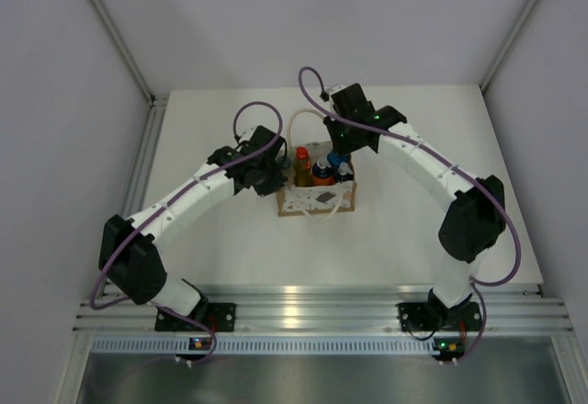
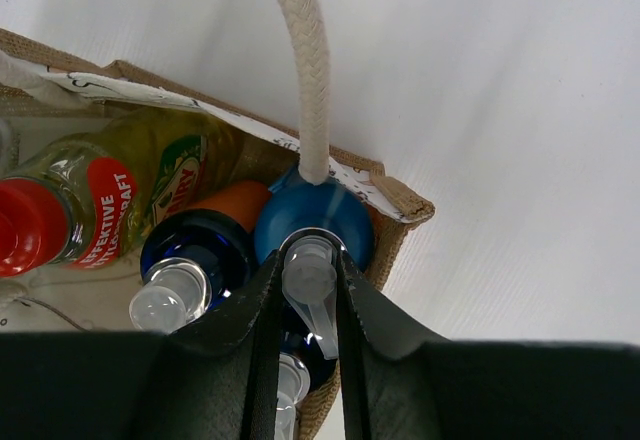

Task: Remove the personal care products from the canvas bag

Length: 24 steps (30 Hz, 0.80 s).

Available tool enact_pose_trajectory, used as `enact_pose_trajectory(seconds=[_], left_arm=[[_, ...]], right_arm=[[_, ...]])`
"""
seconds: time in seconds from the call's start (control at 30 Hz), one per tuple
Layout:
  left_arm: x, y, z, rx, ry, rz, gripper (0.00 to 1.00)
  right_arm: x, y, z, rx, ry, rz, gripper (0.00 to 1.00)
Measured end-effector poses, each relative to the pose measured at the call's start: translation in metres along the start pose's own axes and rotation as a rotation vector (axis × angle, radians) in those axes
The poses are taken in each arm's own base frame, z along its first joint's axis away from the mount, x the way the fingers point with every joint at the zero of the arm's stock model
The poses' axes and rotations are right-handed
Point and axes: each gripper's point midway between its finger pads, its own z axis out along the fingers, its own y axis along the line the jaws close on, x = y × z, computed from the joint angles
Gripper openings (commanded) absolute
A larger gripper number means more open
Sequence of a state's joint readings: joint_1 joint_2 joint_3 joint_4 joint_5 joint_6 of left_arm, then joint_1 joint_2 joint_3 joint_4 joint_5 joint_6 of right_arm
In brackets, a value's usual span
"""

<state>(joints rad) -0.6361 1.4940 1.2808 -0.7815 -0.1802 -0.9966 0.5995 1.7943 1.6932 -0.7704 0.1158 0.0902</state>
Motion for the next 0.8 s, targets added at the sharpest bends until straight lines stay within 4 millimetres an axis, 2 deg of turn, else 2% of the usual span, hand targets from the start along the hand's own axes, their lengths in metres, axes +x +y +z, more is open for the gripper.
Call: enact_pose_trajectory(seconds=[0.33, 0.8], left_arm=[[0.000, 0.000, 0.000, 0.000, 0.000, 0.000, 0.00], [0.000, 0.000, 0.000, 0.000, 0.000, 0.000, 0.00]], right_arm=[[-0.003, -0.001, -0.010, 0.003, 0.011, 0.004, 0.00], [-0.053, -0.001, -0.068, 0.007, -0.090, 0.011, 0.00]])
